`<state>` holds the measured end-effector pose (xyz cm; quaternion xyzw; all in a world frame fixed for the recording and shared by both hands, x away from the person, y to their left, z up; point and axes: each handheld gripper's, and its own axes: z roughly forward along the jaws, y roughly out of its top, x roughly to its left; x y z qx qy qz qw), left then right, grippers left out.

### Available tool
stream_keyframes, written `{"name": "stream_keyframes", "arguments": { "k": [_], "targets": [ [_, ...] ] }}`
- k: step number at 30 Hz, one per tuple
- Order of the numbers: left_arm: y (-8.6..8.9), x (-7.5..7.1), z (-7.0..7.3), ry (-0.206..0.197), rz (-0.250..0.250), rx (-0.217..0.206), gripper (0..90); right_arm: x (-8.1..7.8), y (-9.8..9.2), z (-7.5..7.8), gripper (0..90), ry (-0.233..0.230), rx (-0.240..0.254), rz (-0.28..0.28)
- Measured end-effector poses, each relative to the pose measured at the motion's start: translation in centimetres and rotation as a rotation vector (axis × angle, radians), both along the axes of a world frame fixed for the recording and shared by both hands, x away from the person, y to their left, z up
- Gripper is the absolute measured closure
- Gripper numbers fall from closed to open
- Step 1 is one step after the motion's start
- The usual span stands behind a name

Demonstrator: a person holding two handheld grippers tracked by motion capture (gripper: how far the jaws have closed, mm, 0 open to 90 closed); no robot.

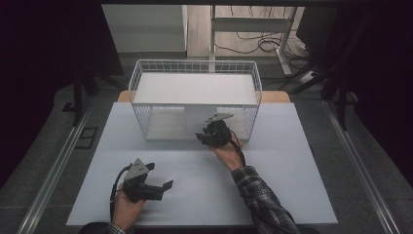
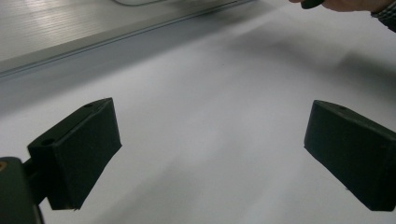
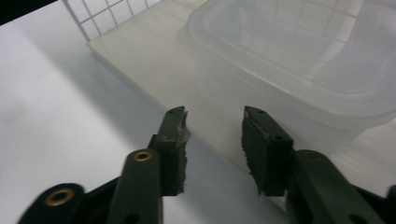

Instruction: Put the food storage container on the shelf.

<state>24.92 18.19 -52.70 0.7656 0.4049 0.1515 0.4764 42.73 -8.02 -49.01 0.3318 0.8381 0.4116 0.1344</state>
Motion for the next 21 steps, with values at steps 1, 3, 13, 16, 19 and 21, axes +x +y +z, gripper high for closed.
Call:
{"name": "stream_keyframes", "arguments": {
  "k": [1, 3, 13, 16, 19, 21],
  "targets": [
    [0.0, 0.0, 0.0, 0.000, 0.000, 0.000, 3.0, -0.2, 0.0, 0.0, 53.6, 0.000, -0.001, 0.005],
    [0.0, 0.0, 0.0, 0.000, 0.001, -0.002, 2.9, -0.5, -0.1, 0.0, 50.2, 0.003, -0.003, 0.013],
    [0.0, 0.0, 0.0, 0.002, -0.003, -0.003, 2.9, -2.0, -0.5, -0.1, 34.6, 0.011, -0.008, 0.051],
    [0.0, 0.0, 0.0, 0.002, -0.003, -0.003, 2.9, -2.4, -0.7, -0.2, 31.1, 0.021, -0.007, 0.058],
    [0.0, 0.0, 0.0, 0.003, -0.004, -0.004, 2.9, -2.9, -1.1, -0.3, 27.7, 0.024, 0.002, 0.066],
    [0.0, 0.0, 0.0, 0.004, -0.005, -0.005, 2.9, -3.2, -1.4, -0.4, 25.4, 0.028, 0.014, 0.070]
  ]
}}
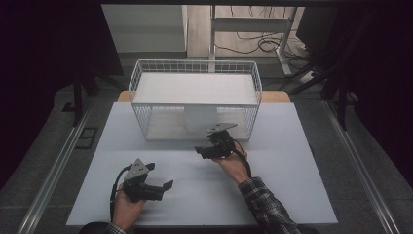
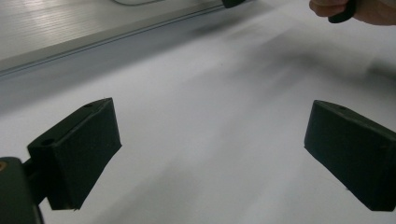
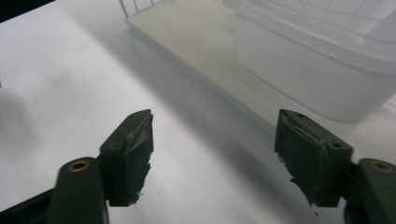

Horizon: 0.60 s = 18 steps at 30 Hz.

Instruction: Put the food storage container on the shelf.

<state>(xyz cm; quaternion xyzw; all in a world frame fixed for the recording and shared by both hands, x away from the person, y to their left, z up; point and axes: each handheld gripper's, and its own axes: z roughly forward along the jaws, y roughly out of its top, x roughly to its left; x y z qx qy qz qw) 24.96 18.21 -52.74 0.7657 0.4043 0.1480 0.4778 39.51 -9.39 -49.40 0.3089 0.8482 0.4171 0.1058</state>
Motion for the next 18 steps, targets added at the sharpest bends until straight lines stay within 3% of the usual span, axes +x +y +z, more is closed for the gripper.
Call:
{"name": "stream_keyframes", "arguments": {
  "k": [12, 18],
  "targets": [
    [0.0, 0.0, 0.0, 0.003, -0.009, -0.004, 2.9, -1.7, -1.4, 0.1, 10.9, -0.005, 0.010, 0.031],
    [-0.1, 0.0, 0.0, 0.008, -0.013, -0.002, 2.9, -2.7, -1.7, 0.1, 8.2, -0.008, -0.007, 0.051]
  ]
}}
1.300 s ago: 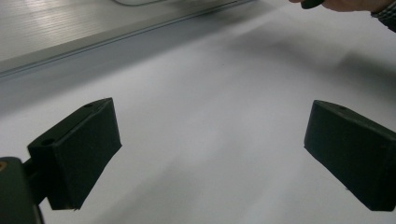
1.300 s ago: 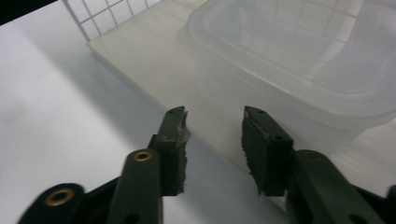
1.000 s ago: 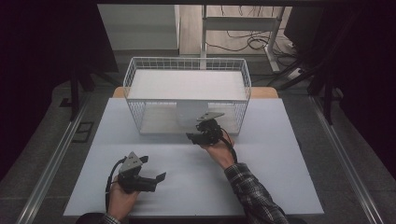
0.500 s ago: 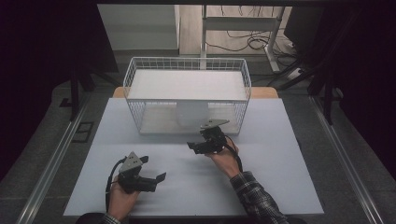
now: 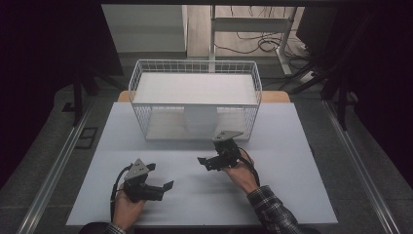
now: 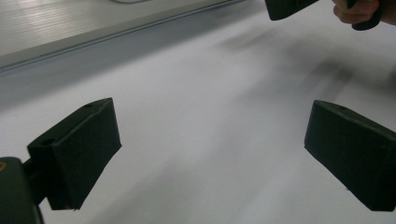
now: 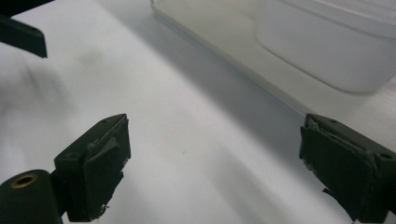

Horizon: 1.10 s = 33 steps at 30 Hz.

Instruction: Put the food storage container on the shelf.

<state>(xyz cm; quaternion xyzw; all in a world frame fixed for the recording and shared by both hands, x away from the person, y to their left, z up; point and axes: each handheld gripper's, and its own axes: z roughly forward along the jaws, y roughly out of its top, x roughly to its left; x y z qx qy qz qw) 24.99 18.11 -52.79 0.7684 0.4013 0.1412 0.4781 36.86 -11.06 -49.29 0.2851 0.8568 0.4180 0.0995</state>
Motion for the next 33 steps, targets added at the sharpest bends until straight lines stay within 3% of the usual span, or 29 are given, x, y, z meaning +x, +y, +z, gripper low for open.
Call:
{"name": "stream_keyframes", "arguments": {
  "k": [10, 15, 33],
  "targets": [
    [-0.2, 0.0, -0.1, 0.008, -0.007, 0.010, 2.9, -1.6, -1.2, -0.2, 5.9, 0.006, -0.003, 0.006],
    [-0.2, 0.0, -0.1, 0.012, -0.006, 0.013, 3.0, -2.4, -1.8, -0.2, 5.6, -0.002, -0.030, 0.015],
    [0.6, -1.0, 0.5, 0.001, 0.001, 0.044, 3.2, -4.8, -4.8, 0.6, 4.2, -0.018, -0.017, -0.003]
  ]
}}
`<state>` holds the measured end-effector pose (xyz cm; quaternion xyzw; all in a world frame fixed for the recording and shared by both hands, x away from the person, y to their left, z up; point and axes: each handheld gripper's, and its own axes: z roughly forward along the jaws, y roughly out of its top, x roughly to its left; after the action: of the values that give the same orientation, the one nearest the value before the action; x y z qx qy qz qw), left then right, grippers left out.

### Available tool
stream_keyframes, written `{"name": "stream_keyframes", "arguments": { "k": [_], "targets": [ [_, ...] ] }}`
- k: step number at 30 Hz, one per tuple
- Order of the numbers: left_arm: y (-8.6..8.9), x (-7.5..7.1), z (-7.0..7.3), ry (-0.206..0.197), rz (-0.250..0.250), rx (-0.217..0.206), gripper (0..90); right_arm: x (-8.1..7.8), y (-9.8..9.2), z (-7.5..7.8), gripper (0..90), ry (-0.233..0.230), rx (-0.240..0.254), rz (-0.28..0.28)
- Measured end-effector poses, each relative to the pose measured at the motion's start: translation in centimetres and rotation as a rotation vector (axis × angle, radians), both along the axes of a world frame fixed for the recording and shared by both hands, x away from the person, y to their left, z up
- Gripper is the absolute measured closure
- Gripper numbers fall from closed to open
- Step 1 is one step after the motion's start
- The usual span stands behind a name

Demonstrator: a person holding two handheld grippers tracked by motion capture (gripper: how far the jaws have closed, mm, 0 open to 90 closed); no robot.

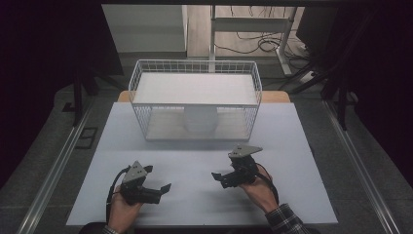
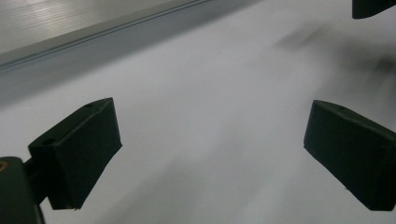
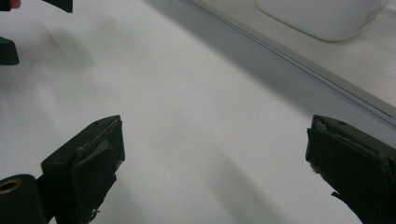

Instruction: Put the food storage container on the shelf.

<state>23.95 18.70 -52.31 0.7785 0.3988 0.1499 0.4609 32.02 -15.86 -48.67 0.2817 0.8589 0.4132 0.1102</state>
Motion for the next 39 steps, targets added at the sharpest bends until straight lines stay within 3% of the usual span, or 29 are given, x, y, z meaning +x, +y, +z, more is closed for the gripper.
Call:
{"name": "stream_keyframes", "arguments": {
  "k": [17, 28, 32, 39],
  "targets": [
    [1.9, -1.4, 0.4, -0.015, 0.037, -0.003, 3.2, -2.5, -4.6, 0.2, 1.0, 0.001, 0.032, -0.090],
    [3.6, -2.3, 0.3, -0.019, 0.068, -0.036, 3.4, -4.4, -6.9, -0.1, 0.0, -0.023, 0.011, -0.174],
    [3.7, -2.3, 0.1, -0.011, 0.066, -0.036, 3.3, -5.2, -7.6, -0.3, 0.0, -0.026, 0.005, -0.203],
    [3.6, -2.2, -0.3, 0.023, 0.053, -0.019, 3.0, -6.1, -8.8, -0.9, 0.0, 0.007, -0.002, -0.233]
  ]
}}
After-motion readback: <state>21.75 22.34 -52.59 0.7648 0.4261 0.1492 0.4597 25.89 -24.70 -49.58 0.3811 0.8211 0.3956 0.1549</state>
